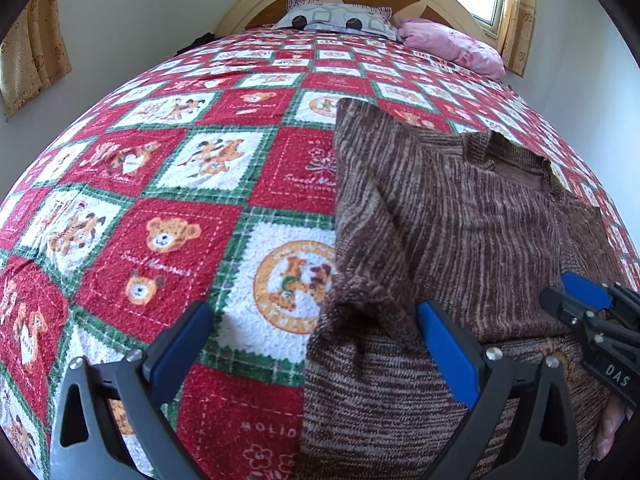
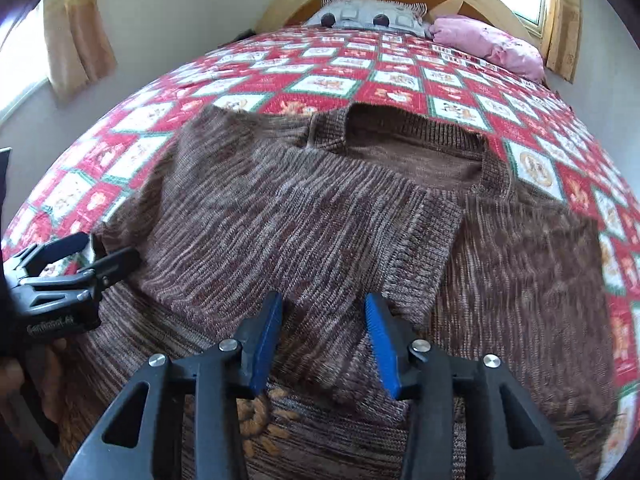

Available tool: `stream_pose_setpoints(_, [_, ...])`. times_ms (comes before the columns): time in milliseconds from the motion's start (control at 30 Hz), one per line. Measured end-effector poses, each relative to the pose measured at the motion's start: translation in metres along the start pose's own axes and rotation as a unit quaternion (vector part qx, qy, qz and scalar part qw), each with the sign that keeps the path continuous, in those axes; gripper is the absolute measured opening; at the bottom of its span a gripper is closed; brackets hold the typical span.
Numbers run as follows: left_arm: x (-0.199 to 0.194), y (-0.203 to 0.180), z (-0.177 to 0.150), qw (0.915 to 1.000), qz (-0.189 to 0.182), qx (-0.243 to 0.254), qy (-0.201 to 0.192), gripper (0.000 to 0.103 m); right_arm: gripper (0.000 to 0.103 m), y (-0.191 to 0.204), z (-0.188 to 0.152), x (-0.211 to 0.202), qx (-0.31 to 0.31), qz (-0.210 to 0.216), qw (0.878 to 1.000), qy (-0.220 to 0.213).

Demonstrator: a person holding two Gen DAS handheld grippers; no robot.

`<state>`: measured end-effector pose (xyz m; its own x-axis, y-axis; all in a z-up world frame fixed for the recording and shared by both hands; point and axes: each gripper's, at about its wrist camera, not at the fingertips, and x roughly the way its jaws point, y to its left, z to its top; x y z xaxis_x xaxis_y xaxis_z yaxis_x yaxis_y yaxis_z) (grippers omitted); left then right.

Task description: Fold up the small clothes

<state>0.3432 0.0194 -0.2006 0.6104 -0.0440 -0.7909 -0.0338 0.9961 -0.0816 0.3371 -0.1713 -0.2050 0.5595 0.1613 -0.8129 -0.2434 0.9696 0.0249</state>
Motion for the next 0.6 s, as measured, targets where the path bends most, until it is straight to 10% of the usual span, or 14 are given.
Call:
stream_pose_setpoints(367, [-0.004,0.002,-0.002,1.0000,-0.008,-0.002,-0.005,0.103,0.043,-0.003,-0.008,-0.017,-0.016,-0.009,1.000,-0.011])
stream_pose_setpoints(600, [-0.008,0.010,-0.003,0.9991,-0.031,-0.023,-0.016,0.103,0.044,-0.054,-0.014,-0.030,0.101,0.061,0.993,-0.010])
